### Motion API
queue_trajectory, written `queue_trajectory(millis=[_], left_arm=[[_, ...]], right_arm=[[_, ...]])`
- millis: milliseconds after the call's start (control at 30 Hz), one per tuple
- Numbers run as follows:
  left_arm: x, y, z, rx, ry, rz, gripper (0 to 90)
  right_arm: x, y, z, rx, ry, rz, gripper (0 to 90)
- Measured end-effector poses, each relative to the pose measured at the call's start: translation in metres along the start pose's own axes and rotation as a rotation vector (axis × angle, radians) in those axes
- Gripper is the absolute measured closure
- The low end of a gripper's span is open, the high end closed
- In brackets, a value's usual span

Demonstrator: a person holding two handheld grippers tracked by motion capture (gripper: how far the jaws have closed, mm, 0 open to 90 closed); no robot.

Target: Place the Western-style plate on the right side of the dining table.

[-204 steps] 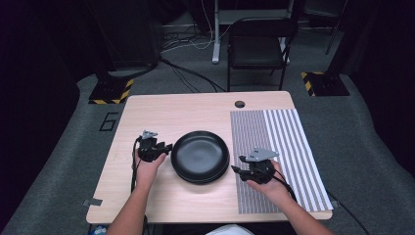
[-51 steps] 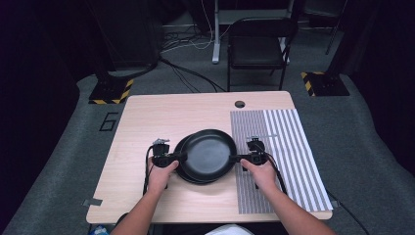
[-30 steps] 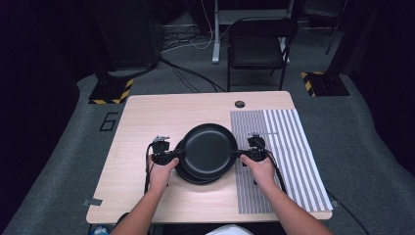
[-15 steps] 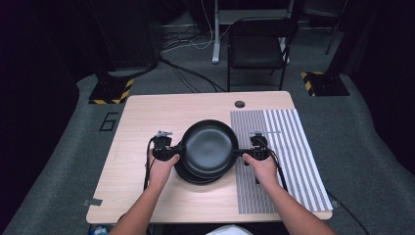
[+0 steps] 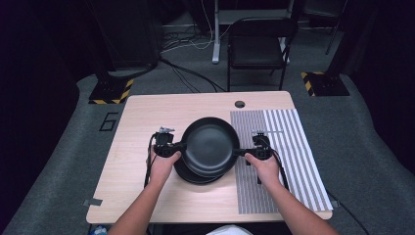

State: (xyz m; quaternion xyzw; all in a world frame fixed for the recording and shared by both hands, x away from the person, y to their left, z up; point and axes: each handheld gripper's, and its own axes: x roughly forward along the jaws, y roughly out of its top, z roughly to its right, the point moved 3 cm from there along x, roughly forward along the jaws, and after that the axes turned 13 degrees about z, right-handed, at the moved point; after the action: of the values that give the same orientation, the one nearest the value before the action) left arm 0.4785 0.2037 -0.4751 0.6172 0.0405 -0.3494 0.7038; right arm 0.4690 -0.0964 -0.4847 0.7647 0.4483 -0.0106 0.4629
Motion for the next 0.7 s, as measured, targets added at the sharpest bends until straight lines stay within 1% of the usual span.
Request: queue_trajectory(millis=[100, 200, 300, 400, 433, 533, 633, 700], left_arm=[[0.0, 0.0, 0.0, -0.005, 0.002, 0.001, 73.5], [0.0, 0.0, 0.0, -0.008, 0.002, 0.004, 73.8], [-0.002, 0.002, 0.001, -0.021, -0.003, 0.02, 74.8], [-0.004, 0.006, 0.002, -0.014, 0.0, 0.04, 76.0], [-0.005, 0.007, 0.002, -0.006, 0.003, 0.04, 76.3], [-0.004, 0.009, 0.002, -0.004, 0.005, 0.039, 76.5], [-0.004, 0.01, 0.002, -0.007, 0.0, 0.044, 76.7], [-0.004, 0.011, 0.003, -0.004, 0.005, 0.049, 76.6]], right_arm=[[0.0, 0.0, 0.0, 0.002, 0.004, -0.001, 81.0], [0.0, 0.0, 0.001, 0.016, 0.012, 0.001, 81.7], [-0.002, 0.002, 0.001, 0.03, 0.019, 0.009, 82.8], [-0.003, 0.003, 0.0, 0.046, 0.021, 0.01, 83.9], [-0.003, 0.003, 0.0, 0.045, 0.022, 0.01, 84.0], [-0.003, 0.002, 0.0, 0.041, 0.022, 0.01, 84.0], [-0.003, 0.001, 0.002, 0.064, 0.034, 0.003, 84.1], [-0.003, 0.001, 0.002, 0.074, 0.044, 0.001, 84.0]])
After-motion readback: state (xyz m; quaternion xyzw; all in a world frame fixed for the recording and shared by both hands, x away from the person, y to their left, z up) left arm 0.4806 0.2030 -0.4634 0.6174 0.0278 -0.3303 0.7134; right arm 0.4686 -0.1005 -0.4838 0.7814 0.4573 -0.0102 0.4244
